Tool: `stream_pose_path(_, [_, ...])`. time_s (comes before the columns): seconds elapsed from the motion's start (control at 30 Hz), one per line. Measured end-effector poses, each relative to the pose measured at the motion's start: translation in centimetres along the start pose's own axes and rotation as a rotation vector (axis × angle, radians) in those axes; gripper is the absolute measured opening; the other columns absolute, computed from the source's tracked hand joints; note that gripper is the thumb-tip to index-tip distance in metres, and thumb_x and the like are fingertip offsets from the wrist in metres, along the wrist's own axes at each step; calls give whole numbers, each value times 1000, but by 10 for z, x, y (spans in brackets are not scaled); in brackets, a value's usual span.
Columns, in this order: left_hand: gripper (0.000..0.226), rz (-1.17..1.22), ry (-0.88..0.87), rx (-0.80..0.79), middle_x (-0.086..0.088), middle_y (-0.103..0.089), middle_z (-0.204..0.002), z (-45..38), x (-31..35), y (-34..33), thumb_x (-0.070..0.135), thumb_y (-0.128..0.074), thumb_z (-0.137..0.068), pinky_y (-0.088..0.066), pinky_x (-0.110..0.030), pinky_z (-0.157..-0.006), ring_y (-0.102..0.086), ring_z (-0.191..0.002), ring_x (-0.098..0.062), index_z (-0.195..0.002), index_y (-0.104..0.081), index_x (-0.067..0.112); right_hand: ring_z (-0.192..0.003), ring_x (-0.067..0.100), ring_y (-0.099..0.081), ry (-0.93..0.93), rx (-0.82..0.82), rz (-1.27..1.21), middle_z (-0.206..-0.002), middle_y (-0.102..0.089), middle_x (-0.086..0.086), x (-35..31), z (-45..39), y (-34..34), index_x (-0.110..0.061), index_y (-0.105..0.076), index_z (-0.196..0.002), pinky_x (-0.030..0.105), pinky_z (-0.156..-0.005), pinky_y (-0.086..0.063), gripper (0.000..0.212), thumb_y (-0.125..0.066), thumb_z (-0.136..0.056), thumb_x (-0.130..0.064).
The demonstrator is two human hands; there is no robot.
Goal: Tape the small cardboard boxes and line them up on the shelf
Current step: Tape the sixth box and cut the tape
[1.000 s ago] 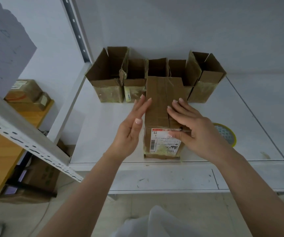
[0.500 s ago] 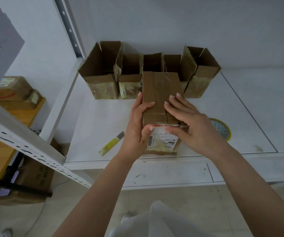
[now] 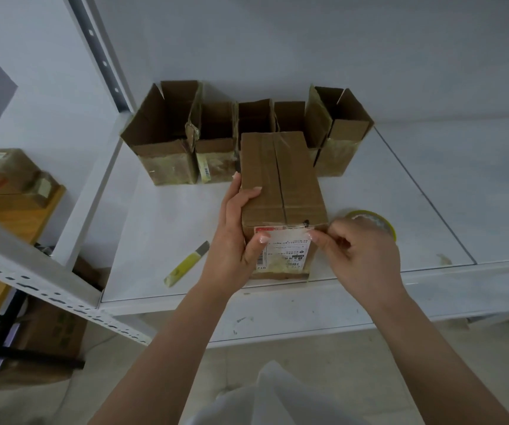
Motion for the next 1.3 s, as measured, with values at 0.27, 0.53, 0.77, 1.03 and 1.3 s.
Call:
stream_pose_path(0.27, [63,15,38,-1,-10,-12,-162,1,0,-2,59,-41,-95,-33,-7,-101,-21,-143,4,-143,-34,18,-76,12,-58,54,-91,-372,-75,-59,-18,26,9,-4,-15,-63,-78,35,-64,-45,45,-41,-98,-49])
stream_pose_path(0.53, [57,17,11,-11,-18,-11,-161,0,4,-2,50,-41,-97,-35,-6,-99,-24,-140,11,-142,-32,16,-122,25,-50,-39,-254,-493,-143,-49,-3,33,3,-47,-15,-29,-151,42,-97,-44,96,-19,-84,-82])
stream_pose_path(0.77, [52,3,15,-22,-8,-8,-163,0,5,-1,56,-39,-96,-38,-13,-102,-25,-142,4,-140,-30,31,-122,17,-46,-17,-179,-435,-142,-49,0,33,7,-52,-15,-20,-154,42,-100,-43,87,-16,-91,-75])
stream_pose_path(1.03, [54,-9,36,-32,-14,-9,-162,-1,9,-1,53,-41,-96,-36,-10,-102,-23,-141,8,-141,-31,26,-137,16,-36,42,-58,-477,-158,-31,-4,21,-1,-46,-43,-15,-152,44,-110,-36,57,-19,-98,-63])
stream_pose_path(1.3, [45,-57,-22,14,-9,-24,-160,-3,22,1,42,-53,-96,-48,-53,-100,-30,-146,-20,-134,-52,18,-138,26,-37,158,-26,-404,-154,-36,10,15,-10,-31,-22,-49,-137,25,-111,-31,49,-33,-100,-50])
Point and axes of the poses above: each hand's wrist, its own z-axis away from the middle knuckle, its own y-axis out of the back of the hand, x = y × z, the point moved 3 cm from there along -z, towards the middle knuckle
